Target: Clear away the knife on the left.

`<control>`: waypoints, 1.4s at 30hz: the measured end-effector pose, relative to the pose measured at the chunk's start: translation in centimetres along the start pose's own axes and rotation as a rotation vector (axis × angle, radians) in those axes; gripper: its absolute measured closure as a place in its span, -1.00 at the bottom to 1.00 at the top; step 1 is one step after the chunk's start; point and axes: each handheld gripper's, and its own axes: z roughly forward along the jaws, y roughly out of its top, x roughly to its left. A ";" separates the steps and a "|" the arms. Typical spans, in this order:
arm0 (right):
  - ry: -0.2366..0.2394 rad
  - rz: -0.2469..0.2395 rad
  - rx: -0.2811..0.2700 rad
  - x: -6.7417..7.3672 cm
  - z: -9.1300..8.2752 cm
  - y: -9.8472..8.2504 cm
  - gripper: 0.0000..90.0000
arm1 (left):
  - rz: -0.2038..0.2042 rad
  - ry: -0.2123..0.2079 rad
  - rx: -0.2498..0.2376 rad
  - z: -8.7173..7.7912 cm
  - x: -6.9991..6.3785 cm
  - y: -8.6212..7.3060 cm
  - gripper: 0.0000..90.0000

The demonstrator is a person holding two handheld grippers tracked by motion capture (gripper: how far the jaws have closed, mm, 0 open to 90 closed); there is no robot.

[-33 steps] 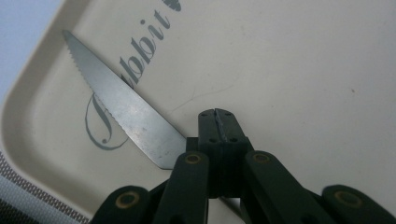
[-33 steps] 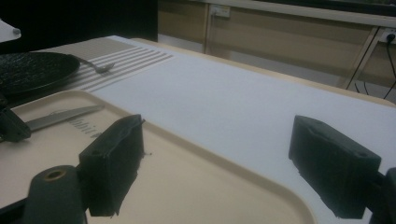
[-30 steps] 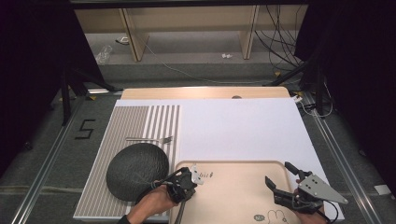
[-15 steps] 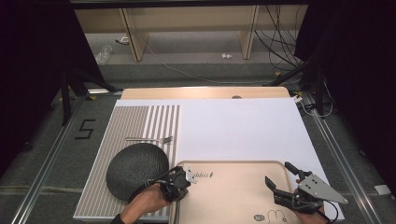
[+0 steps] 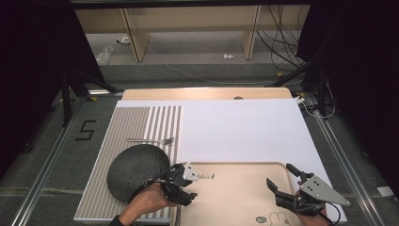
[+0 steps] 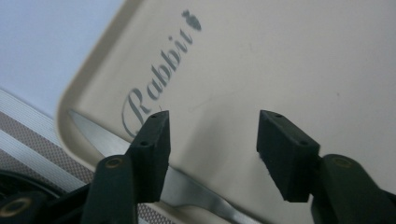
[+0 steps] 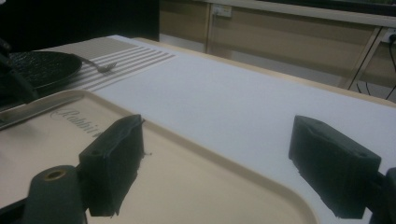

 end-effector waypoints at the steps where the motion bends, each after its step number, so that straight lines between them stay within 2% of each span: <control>1: 0.000 0.000 0.000 0.0 0.0 0.0 -0.58 | -0.004 0.003 -0.007 -0.2 0.1 0.1 -0.09; 7: 0.001 0.000 0.002 0.0 0.0 0.0 -0.58 | -0.023 0.034 -0.037 -0.9 0.9 0.0 -0.25; 19: 0.002 -0.002 0.000 0.0 0.0 0.0 -0.58 | -0.046 0.055 -0.085 -2.3 2.0 -0.1 -0.41; 23: 0.003 0.002 0.000 0.0 0.0 0.0 -0.58 | -0.036 0.054 -0.106 -2.8 2.4 -0.2 -0.45; 42: 0.007 0.008 -0.001 0.1 0.0 0.0 -0.58 | -0.098 0.109 -0.155 -4.9 4.7 -1.1 -0.51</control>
